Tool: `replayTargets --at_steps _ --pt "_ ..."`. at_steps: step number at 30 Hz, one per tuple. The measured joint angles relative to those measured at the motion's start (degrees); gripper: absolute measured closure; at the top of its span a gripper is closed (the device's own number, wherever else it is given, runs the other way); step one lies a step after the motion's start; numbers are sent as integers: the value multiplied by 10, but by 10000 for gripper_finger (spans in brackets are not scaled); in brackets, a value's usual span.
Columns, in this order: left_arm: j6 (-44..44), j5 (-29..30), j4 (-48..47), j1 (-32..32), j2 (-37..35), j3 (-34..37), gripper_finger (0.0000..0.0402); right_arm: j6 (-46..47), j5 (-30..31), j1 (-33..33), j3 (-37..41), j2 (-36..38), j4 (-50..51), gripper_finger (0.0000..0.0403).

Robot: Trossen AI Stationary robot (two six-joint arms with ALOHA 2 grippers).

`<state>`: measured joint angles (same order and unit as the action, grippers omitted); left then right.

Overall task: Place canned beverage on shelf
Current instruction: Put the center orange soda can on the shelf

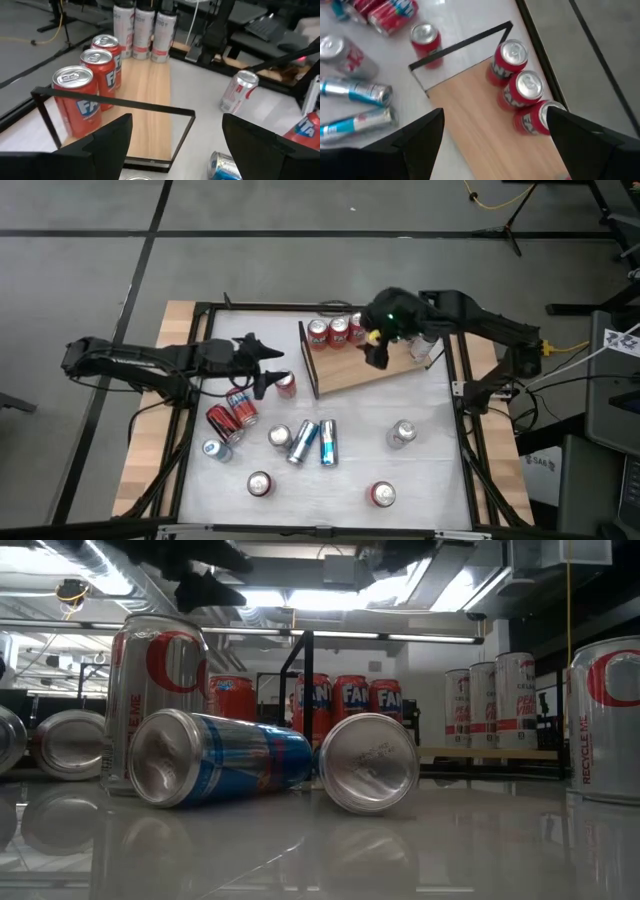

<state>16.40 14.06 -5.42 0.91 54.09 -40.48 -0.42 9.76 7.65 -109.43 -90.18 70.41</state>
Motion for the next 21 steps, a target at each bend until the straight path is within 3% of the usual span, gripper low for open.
replayTargets --at_steps 4,8,16,21 --pt "7 16 -69 0 41 -60 99 -1 12 -35 16 19 8 61" --pt "12 39 -90 0 67 -100 99 0 12 -56 87 60 -17 61" --pt "23 100 -88 1 70 -106 99 8 7 -78 286 180 -163 61" --pt "26 90 -90 1 70 -106 99 19 -13 -77 364 222 -211 61"
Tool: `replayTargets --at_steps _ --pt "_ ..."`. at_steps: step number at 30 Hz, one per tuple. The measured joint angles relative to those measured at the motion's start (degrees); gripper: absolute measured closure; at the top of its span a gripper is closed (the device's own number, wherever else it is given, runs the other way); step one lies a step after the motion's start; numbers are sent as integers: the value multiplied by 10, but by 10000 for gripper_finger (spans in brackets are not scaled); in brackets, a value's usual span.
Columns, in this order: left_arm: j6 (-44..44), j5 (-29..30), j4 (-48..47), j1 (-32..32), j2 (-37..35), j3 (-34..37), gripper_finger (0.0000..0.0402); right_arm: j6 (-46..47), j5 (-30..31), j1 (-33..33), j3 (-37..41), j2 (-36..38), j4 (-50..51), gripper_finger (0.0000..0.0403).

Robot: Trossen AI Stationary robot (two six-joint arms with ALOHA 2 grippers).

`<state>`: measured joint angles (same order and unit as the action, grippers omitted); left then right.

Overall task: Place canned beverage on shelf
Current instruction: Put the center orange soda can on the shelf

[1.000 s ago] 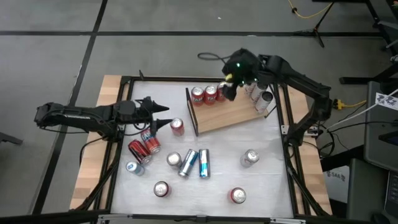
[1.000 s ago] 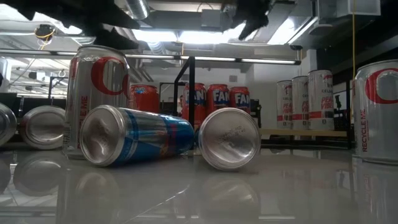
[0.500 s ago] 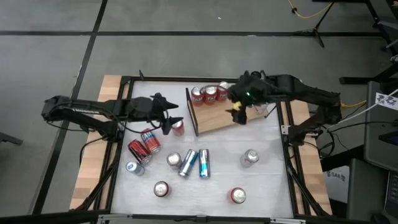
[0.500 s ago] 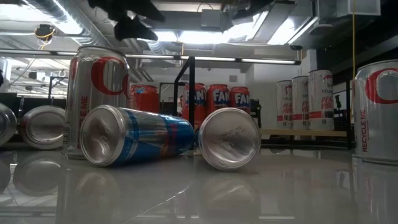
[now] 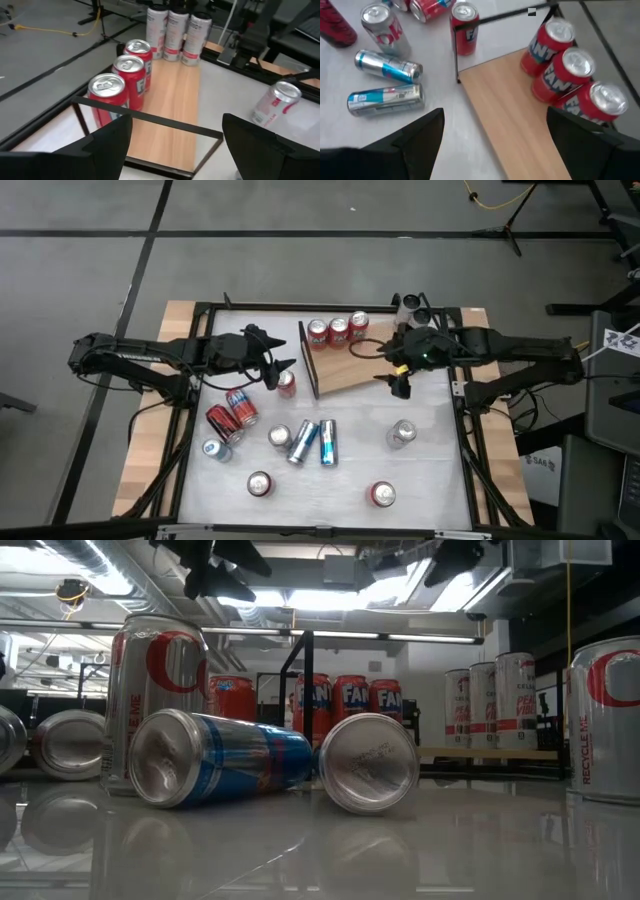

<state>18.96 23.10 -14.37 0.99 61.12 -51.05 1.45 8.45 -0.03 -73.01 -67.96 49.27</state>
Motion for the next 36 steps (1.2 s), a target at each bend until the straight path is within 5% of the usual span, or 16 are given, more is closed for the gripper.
replayTargets --at_steps 7,16,36 --pt "0 -30 -2 0 0 0 93 1 -1 0 31 7 -12 61" --pt "7 -7 -19 0 32 0 6 -3 -16 0 38 7 -59 61" --pt "21 -27 -124 0 141 0 12 -3 -18 0 39 7 -57 61"
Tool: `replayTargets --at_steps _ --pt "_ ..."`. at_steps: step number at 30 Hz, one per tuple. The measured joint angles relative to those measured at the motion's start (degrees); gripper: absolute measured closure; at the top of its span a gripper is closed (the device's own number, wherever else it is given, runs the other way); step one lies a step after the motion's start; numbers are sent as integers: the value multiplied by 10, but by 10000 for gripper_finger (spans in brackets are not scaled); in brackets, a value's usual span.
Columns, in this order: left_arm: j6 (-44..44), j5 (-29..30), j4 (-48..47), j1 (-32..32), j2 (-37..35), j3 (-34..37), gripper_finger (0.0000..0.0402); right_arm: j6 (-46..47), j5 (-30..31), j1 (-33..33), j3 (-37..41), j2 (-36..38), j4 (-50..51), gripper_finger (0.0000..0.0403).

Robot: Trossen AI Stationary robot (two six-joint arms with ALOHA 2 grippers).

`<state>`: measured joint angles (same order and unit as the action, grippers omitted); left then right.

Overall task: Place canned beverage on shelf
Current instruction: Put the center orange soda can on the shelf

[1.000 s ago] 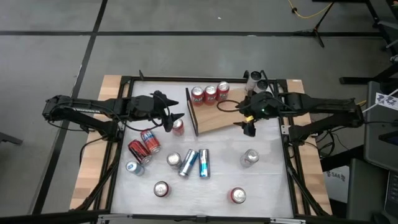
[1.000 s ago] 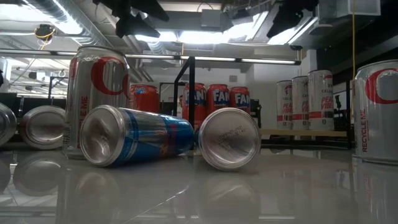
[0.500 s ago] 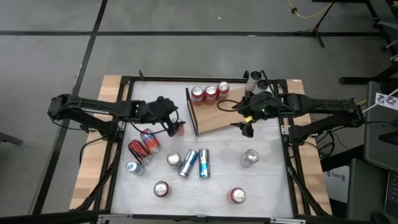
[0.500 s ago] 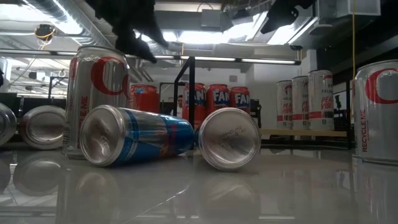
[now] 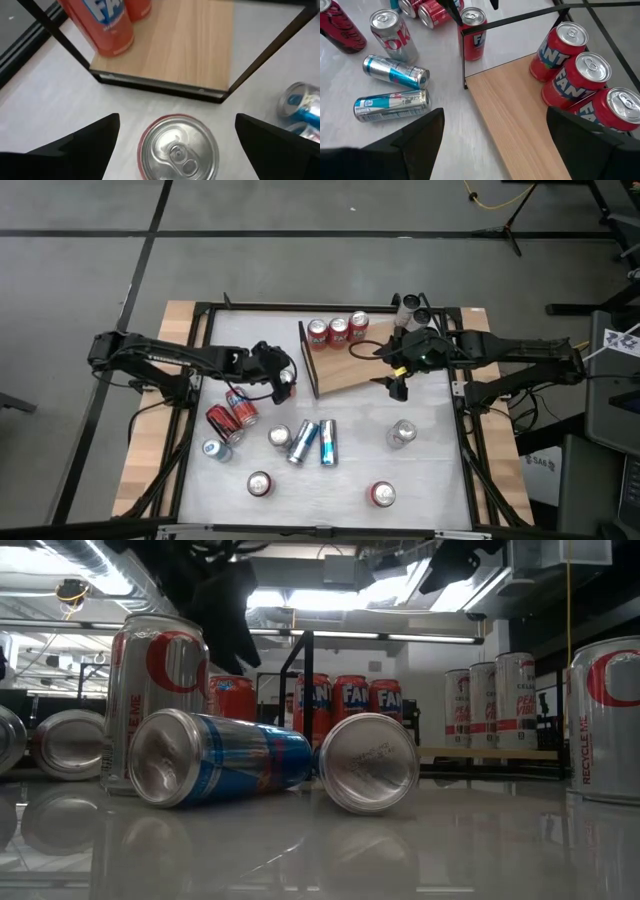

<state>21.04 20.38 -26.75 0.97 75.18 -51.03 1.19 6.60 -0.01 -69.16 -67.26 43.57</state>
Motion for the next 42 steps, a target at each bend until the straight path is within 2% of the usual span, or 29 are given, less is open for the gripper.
replayTargets --at_steps 10,21,33,37,42 --pt "0 -3 -12 0 33 0 12 0 0 0 0 0 2 61" --pt "0 -11 -11 0 33 0 12 0 -1 0 0 0 3 61" --pt "44 -14 -39 0 43 0 15 0 -2 0 0 0 3 61" --pt "46 -15 -39 0 50 1 38 0 -2 0 0 0 3 61" --pt "45 -19 -37 0 52 1 92 0 -2 0 0 0 3 61"
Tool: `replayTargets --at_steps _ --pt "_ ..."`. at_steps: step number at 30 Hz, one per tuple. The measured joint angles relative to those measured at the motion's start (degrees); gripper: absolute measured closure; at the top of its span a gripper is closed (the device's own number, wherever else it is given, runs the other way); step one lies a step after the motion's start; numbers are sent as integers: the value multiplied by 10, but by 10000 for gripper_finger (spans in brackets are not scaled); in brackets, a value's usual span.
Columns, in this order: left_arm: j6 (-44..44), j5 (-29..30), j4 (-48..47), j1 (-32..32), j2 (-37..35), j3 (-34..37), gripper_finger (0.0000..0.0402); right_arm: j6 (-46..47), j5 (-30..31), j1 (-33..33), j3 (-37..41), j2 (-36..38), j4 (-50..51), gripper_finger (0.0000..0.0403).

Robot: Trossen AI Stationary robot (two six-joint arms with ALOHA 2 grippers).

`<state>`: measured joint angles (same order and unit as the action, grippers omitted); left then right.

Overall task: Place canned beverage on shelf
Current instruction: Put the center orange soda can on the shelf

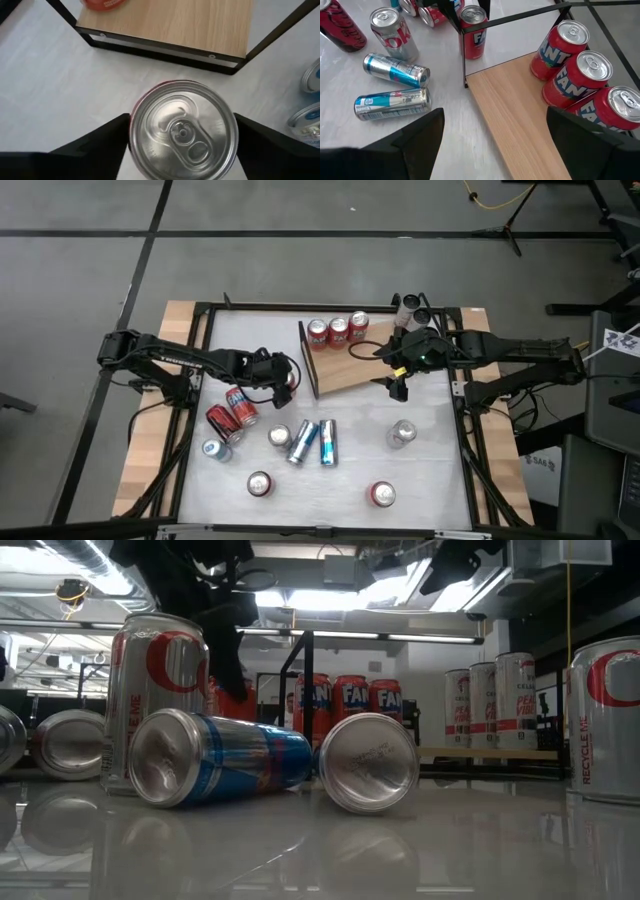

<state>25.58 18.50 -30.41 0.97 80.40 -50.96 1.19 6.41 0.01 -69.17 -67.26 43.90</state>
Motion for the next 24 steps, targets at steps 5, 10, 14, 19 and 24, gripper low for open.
replayTargets --at_steps 5,10,14,19,24 --pt "-7 -6 1 2 -1 0 132 0 0 0 0 0 0 61" --pt "-80 -79 21 17 -1 0 132 0 0 0 0 0 0 61" --pt "-181 -144 31 23 -1 0 132 0 0 0 0 0 0 61" --pt "-286 -209 32 32 -1 0 132 0 0 0 0 0 1 61" --pt "-397 -249 30 33 -1 0 132 0 0 0 0 0 13 61"
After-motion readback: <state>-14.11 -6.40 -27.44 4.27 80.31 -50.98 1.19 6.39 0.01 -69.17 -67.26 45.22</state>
